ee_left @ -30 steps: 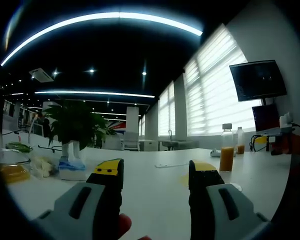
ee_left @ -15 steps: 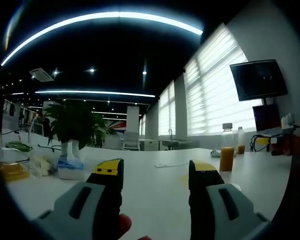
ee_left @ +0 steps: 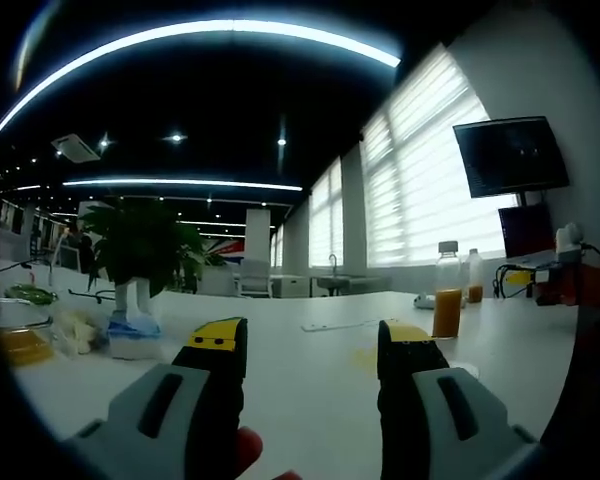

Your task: Open the Petri dish lid, place the lid on the table, pour the liquid culture medium into the Petri dish, pick up the Petri dish lid from the table, and close the Petri dish

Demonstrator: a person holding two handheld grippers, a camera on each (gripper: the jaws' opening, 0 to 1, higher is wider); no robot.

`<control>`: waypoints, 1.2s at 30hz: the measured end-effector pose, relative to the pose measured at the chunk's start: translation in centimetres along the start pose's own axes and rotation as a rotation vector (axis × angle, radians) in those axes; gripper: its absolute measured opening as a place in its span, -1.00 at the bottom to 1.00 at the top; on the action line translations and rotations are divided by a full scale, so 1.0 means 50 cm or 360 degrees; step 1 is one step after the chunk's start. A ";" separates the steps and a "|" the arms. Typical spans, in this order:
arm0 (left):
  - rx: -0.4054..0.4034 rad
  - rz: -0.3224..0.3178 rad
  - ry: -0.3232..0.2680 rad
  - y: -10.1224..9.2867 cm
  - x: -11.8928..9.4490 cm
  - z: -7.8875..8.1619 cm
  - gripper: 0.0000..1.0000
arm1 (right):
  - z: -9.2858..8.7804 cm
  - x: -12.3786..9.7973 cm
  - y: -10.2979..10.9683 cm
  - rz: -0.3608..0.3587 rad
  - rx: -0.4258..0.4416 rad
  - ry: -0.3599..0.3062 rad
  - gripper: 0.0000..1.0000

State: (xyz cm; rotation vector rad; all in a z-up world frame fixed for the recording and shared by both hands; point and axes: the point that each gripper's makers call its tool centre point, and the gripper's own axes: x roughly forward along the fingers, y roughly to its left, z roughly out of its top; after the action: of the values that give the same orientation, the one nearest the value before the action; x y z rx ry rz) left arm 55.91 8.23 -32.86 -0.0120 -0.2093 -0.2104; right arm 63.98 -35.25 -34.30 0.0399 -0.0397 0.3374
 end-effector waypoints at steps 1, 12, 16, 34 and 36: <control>-0.0013 -0.0027 0.0008 -0.004 0.001 0.000 -0.11 | 0.001 0.003 0.007 0.0037 -0.0021 0.0011 -0.15; 0.0002 -0.0363 0.0042 -0.044 0.019 0.016 -0.08 | 0.063 0.021 0.123 0.0445 -0.0122 0.0013 -0.15; 0.0121 -0.0522 0.0114 -0.084 0.022 -0.001 -0.08 | 0.071 0.019 0.165 0.0563 -0.0168 0.0015 -0.15; 0.0062 -0.0949 0.0302 -0.173 0.043 -0.074 -0.03 | 0.013 0.019 0.284 0.0999 -0.0230 0.0174 -0.07; 0.0063 -0.1001 0.0324 -0.185 0.043 -0.082 -0.01 | 0.006 0.021 0.292 0.1036 -0.0223 0.0185 -0.04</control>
State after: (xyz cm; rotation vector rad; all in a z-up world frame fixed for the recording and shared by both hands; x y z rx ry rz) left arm 56.91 -1.38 -36.53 0.1160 -0.0073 -0.8302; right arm 60.14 -21.14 -33.47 -0.1352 0.0412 0.9858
